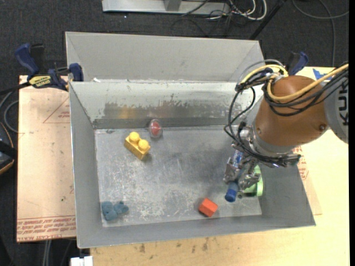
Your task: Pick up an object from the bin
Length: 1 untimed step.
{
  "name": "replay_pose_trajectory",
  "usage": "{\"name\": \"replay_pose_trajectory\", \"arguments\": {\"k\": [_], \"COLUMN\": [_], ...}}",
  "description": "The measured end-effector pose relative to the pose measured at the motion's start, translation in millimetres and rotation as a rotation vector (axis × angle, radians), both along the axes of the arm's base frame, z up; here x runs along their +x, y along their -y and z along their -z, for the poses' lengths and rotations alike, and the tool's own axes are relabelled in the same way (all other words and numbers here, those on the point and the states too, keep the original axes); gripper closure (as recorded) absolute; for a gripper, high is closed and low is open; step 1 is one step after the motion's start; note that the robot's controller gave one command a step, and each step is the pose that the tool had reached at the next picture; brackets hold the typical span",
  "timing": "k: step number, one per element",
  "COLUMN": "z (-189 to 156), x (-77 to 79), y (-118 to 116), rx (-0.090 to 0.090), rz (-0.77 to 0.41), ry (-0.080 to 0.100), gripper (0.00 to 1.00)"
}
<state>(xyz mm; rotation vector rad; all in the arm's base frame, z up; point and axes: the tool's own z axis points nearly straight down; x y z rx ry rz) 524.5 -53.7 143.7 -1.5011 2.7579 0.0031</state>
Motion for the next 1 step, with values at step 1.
{"name": "replay_pose_trajectory", "arguments": {"k": [1], "z": [-54.0], "x": [0.9], "y": [-0.8], "rx": [-0.001], "rz": [0.004], "ry": [0.005], "gripper": [1.00]}}
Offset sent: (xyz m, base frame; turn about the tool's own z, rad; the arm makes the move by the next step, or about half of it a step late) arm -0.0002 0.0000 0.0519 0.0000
